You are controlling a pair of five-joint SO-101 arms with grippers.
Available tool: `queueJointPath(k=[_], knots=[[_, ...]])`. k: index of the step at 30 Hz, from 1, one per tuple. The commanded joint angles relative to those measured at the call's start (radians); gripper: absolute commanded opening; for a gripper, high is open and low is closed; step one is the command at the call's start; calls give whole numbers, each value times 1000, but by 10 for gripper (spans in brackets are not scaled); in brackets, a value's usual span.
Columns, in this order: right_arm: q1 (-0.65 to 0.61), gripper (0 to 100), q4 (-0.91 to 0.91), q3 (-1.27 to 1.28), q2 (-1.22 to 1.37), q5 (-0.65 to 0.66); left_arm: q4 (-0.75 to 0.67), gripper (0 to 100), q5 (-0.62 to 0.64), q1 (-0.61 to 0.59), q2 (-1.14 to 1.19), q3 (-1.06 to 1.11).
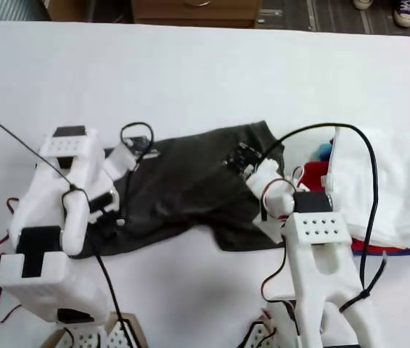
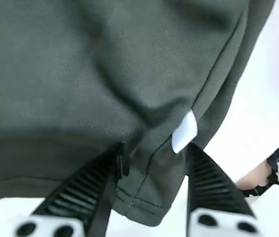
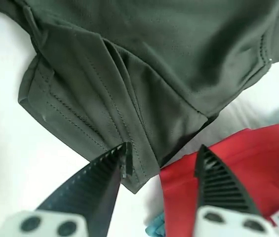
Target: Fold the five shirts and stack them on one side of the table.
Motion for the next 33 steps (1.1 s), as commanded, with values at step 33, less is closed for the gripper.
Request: queueJointPath(k=[33], knots=[[7,215,-36,-5,-39,-9,5,68,-84,-3,-269,375]])
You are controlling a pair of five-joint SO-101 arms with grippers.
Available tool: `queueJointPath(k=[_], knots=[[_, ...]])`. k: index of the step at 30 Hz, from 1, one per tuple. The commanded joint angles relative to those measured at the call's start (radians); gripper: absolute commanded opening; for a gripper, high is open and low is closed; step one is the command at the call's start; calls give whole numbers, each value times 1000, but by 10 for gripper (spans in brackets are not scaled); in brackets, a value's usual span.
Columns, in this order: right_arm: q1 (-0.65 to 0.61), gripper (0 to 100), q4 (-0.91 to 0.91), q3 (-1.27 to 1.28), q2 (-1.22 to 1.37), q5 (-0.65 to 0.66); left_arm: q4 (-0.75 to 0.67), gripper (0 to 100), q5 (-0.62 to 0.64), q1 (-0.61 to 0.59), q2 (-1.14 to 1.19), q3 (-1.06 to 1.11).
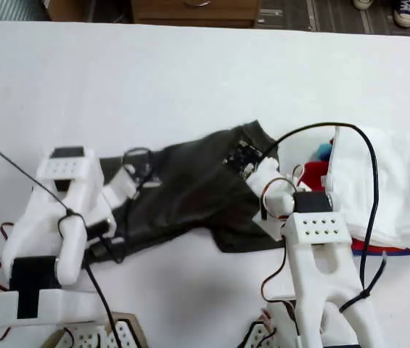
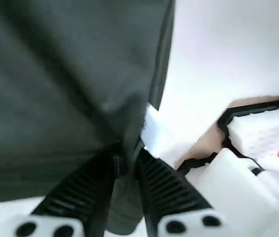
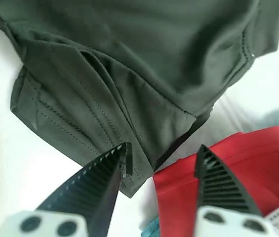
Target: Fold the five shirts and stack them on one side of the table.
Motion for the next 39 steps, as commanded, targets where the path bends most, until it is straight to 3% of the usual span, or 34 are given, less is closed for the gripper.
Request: queueJointPath(k=[1,7,15,18,25,29,35,39], knots=[[7,215,-8,-5,-39,-9,-74,95,-12,-5,-43,81],[7,215,-7,-5,-39,-9,-86,269,-11,-12,-49,48],[7,215,8,-5,-39,-9,78,268,-11,-60,-41,-309],[7,215,8,-5,-39,-9,58,268,6,-92,-32,-417],[7,215,4,-5,-39,-9,-173,268,298,-89,242,-443],[7,215,5,-5,-39,-9,-272,268,322,-103,394,-446],[7,215,4,-5,-39,-9,-264,268,327,-176,516,-627],[7,215,1,-5,-39,-9,-163,268,328,-204,626,-820]])
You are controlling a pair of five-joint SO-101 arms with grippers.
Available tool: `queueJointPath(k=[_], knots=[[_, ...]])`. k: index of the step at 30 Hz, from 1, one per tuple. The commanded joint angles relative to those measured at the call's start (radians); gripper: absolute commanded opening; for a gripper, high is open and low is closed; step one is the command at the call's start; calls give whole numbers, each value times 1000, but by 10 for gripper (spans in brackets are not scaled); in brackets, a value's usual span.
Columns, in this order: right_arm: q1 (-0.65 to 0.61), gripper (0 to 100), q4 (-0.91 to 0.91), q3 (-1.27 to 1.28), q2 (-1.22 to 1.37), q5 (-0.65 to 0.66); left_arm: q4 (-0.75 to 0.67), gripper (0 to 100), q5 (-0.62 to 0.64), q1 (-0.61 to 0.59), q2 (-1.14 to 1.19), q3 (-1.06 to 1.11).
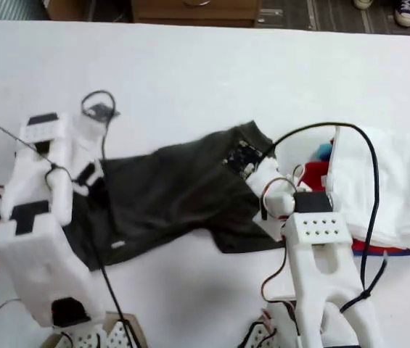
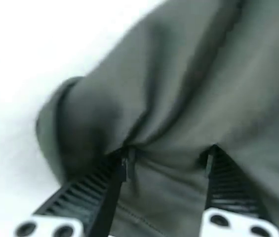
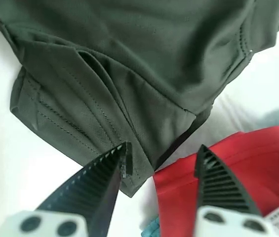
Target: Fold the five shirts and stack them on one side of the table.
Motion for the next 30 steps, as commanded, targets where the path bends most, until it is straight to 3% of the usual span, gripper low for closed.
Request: queueJointPath(k=[1,9,14,19,22,25,30], knots=[[7,215,-1,-5,-39,-21,74,268,11,-43,94,-203],[-1,217,-81,-71,-35,-120,313,268,12,-40,187,-521],[-2,218,24,-242,131,-120,473,268,66,-31,135,-710],[-113,219,237,-419,400,-112,473,268,172,3,83,-645],[-196,219,262,-460,478,-91,407,268,209,57,77,-522],[-214,219,268,-462,493,-12,302,268,272,66,71,-444],[-219,219,323,-404,493,71,262,268,351,71,72,-360]])
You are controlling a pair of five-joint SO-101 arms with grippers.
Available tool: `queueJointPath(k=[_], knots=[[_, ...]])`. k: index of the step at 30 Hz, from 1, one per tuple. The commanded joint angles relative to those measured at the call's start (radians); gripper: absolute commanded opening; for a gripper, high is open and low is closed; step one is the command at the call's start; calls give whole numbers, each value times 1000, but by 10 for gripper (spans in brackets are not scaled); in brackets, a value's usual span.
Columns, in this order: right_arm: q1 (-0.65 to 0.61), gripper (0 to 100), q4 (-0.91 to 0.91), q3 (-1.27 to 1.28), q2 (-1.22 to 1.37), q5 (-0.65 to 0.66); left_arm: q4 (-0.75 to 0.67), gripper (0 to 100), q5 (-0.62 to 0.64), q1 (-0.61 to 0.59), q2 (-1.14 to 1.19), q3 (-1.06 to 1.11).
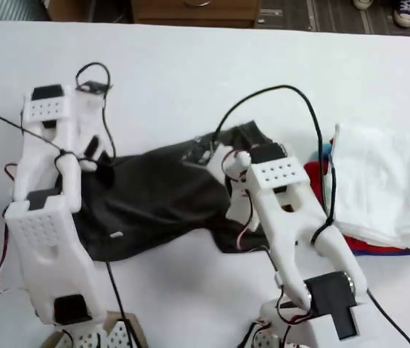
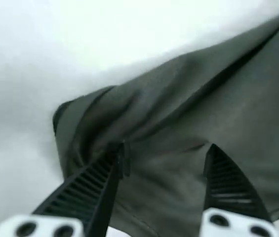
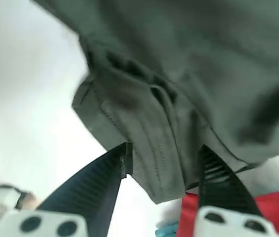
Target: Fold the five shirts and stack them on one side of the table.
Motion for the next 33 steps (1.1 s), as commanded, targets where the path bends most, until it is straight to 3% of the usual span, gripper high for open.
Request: queueJointPath(k=[1,13,16,20,33], knots=[[-8,219,30,23,4,74,-34,268,46,15,-75,42],[-87,217,81,58,2,313,-222,268,95,15,-66,208],[-87,216,94,-18,2,296,-282,268,106,15,-69,268],[-53,218,-21,-81,13,157,-299,268,107,15,-74,280],[-111,218,-142,-60,188,141,-318,268,107,31,-71,280]])
